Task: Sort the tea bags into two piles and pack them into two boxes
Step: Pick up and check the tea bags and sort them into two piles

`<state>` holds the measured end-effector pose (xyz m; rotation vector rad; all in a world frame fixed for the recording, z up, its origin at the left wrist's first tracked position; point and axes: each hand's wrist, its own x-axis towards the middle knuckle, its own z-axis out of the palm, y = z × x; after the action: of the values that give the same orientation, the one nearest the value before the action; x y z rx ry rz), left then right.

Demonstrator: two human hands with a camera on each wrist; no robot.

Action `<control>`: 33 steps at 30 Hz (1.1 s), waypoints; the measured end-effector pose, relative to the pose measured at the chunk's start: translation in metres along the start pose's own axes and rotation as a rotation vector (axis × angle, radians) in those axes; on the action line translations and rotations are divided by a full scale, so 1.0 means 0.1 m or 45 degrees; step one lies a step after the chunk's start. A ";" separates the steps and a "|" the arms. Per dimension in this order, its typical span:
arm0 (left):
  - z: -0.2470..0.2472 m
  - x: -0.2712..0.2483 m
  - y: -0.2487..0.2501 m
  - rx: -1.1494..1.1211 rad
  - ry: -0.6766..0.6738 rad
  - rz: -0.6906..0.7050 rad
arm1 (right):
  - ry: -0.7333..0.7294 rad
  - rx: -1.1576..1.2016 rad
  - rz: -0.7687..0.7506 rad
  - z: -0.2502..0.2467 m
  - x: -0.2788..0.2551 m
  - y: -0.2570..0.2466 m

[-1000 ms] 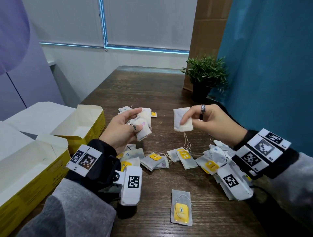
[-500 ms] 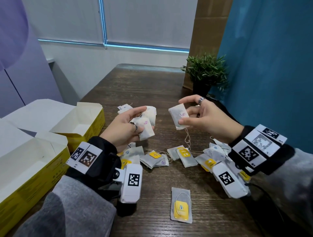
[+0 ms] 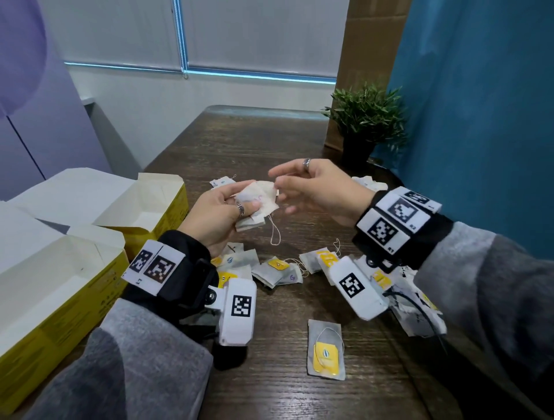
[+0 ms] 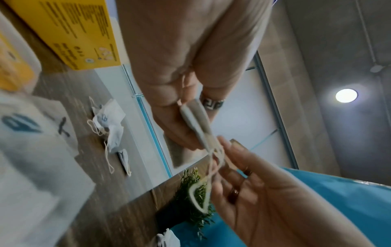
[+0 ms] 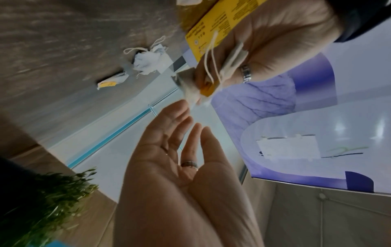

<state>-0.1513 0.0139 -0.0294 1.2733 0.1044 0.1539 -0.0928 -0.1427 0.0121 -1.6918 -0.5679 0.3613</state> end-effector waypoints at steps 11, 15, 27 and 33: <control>-0.16 0.11 0.03 -0.244 0.135 0.008 | -0.789 -1.289 0.031 0.22 -0.20 0.25; -0.19 0.12 0.04 -0.292 0.125 -0.058 | -0.691 -1.469 0.028 0.18 -0.19 0.29; -0.06 -0.02 0.05 -0.236 0.013 -0.150 | 0.071 -0.967 -0.725 -0.37 -0.46 0.26; -0.01 -0.05 0.06 -0.123 -0.040 -0.132 | 0.028 -0.525 -0.679 -0.40 -0.53 0.21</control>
<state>-0.1568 0.0160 -0.0237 1.1707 0.1344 0.0489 -0.1116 -0.2078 -0.0046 -1.8440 -1.1000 -0.1719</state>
